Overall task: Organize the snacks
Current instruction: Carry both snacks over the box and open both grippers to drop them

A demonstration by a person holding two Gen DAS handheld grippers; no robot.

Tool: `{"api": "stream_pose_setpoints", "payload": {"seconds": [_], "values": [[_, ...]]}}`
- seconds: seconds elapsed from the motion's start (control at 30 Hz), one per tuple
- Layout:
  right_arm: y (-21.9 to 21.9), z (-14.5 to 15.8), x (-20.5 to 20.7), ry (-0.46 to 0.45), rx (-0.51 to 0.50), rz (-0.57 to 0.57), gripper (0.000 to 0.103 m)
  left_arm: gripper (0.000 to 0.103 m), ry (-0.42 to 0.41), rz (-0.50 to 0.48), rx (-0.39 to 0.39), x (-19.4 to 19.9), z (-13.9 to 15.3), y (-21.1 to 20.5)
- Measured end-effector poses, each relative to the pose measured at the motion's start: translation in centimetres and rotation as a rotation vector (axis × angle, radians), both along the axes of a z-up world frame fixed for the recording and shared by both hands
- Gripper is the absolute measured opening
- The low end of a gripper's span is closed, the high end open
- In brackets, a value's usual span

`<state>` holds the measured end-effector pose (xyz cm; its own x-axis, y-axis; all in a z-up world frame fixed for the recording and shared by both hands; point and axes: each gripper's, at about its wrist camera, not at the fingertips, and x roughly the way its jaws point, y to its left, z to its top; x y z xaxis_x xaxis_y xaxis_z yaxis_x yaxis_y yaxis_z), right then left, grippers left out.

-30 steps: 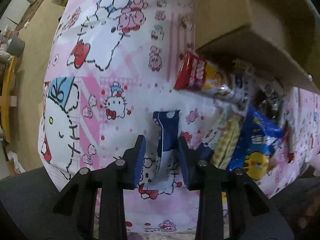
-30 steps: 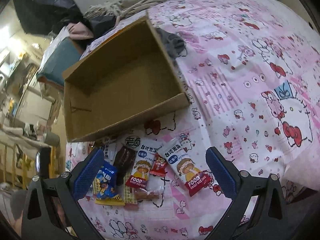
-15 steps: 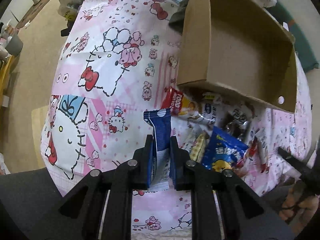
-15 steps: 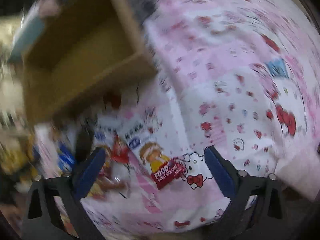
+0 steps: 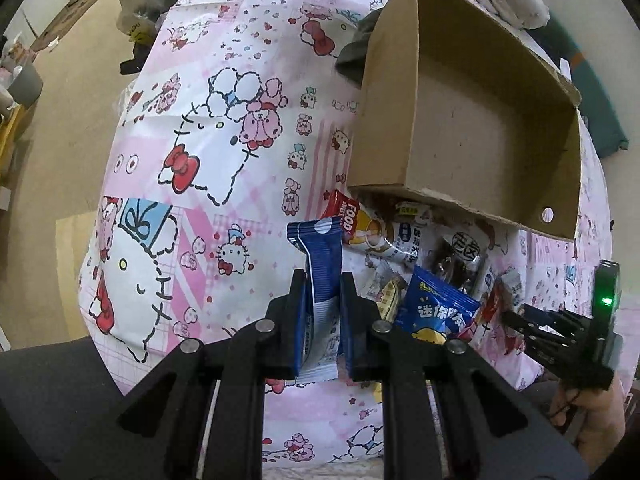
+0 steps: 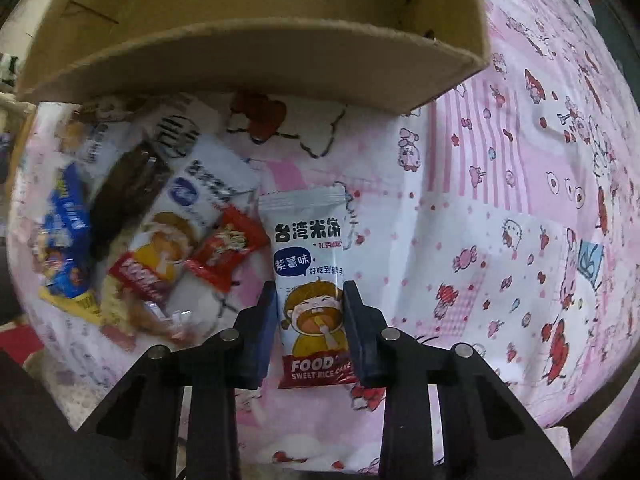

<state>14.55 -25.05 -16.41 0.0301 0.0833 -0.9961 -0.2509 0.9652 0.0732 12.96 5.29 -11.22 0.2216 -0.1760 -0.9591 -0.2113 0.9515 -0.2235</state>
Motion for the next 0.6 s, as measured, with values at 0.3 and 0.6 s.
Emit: {"api": "stream_pose_setpoints", "payload": {"seconds": [0.3,0.6], "values": [[-2.4,6.5,-3.2,-0.13,0.311,-0.089,0.033,0.012,-0.086,-0.008,0.057,-0.9,2.1,-0.3],[-1.6,11.5,-2.0,-0.321,0.481,-0.076,0.033,0.012,-0.249,-0.026,0.063,-0.1,7.4,-1.1]]}}
